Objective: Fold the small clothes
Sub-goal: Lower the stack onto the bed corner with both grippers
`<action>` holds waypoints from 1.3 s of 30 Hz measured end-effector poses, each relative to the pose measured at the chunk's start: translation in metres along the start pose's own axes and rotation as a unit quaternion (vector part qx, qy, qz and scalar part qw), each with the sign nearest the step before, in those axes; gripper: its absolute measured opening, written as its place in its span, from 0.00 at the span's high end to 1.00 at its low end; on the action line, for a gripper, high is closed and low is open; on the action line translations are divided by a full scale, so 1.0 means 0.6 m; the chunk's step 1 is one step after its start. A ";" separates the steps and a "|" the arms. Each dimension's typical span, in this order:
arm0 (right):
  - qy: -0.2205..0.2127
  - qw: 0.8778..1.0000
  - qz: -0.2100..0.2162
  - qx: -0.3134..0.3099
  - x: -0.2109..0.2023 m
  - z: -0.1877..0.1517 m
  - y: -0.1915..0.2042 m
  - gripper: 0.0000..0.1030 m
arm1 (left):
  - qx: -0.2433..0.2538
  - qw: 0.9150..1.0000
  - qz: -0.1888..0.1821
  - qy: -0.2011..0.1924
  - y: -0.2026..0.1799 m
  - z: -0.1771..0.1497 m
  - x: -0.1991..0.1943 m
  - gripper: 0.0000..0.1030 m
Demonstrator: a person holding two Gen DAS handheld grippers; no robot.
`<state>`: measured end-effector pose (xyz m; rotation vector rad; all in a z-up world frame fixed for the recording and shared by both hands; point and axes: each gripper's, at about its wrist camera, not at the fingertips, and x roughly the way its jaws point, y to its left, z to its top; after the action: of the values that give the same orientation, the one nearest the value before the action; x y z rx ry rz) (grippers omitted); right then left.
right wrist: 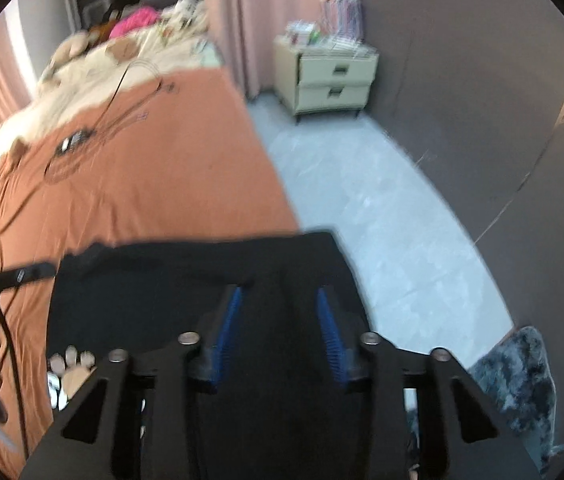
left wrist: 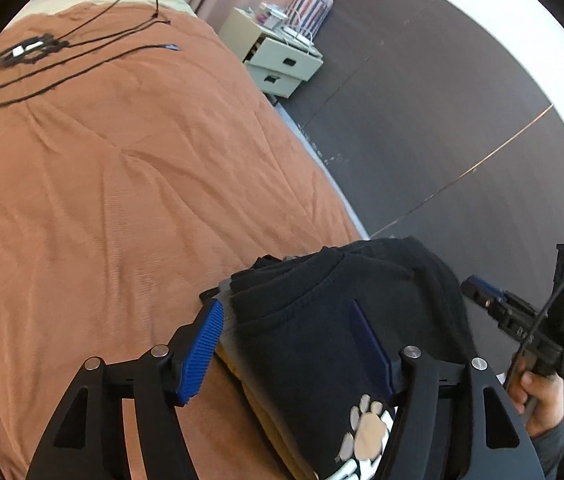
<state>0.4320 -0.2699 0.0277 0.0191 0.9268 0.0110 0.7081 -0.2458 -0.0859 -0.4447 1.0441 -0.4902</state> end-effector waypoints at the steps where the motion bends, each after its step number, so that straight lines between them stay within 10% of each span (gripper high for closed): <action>1: 0.012 1.000 -0.002 -0.004 0.011 0.001 -0.004 0.75 | 0.003 1.000 0.004 0.003 0.001 0.002 0.010 0.35; 12: 0.056 0.997 -0.047 -0.023 0.098 0.084 -0.065 0.76 | 0.028 0.997 0.074 0.018 0.023 0.002 0.089 0.34; 19: 0.010 0.999 -0.042 -0.013 -0.003 0.112 -0.121 0.76 | 0.035 0.993 0.109 -0.012 0.007 0.007 0.030 0.35; 39: -0.072 0.996 0.002 0.052 -0.198 -0.223 -0.135 0.78 | 0.109 0.994 0.032 0.003 -0.098 -0.090 -0.032 0.35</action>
<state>0.2539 -0.3515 0.0406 0.1181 0.7831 -0.0344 0.6419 -0.2887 -0.0626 -0.2156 0.9943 -0.5423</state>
